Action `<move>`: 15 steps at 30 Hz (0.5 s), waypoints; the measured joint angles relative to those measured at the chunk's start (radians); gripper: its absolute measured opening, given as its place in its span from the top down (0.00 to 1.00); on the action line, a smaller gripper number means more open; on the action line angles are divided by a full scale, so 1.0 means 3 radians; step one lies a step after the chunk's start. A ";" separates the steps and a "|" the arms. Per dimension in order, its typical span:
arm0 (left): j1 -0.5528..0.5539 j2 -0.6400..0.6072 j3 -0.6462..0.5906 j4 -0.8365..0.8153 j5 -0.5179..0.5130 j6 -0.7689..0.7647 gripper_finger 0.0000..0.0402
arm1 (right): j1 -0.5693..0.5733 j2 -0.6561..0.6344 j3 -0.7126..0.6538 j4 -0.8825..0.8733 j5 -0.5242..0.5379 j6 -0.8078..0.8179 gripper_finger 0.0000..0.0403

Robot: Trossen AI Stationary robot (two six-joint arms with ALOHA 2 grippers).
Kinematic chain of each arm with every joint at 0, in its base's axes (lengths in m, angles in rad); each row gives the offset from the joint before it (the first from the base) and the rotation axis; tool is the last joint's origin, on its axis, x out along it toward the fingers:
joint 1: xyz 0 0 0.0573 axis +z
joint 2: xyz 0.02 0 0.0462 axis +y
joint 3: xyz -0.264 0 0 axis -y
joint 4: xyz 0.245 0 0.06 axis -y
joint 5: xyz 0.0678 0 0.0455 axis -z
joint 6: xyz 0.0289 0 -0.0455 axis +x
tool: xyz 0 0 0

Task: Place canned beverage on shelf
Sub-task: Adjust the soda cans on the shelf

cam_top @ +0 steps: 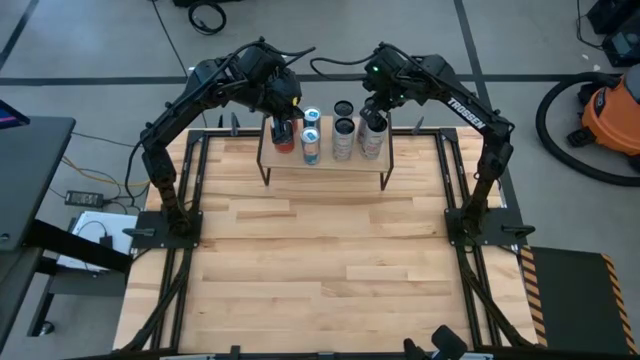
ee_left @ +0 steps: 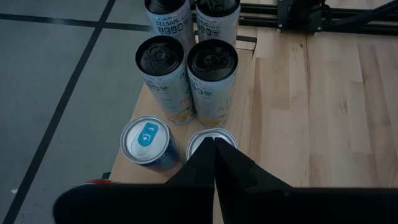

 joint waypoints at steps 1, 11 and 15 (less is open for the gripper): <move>0.0000 0.0000 0.0000 0.0000 0.0001 0.0001 0.98 | 0.0001 0.0000 0.0000 0.0004 0.0000 -0.0004 0.99; 0.0000 0.0000 0.0000 0.0000 0.0001 0.0000 0.98 | 0.0082 0.0008 0.0113 -0.0120 -0.0091 0.0037 0.99; 0.0000 0.0000 0.0000 0.0000 0.0001 0.0000 0.98 | 0.0138 0.0008 0.0165 -0.0189 -0.0092 0.0109 0.99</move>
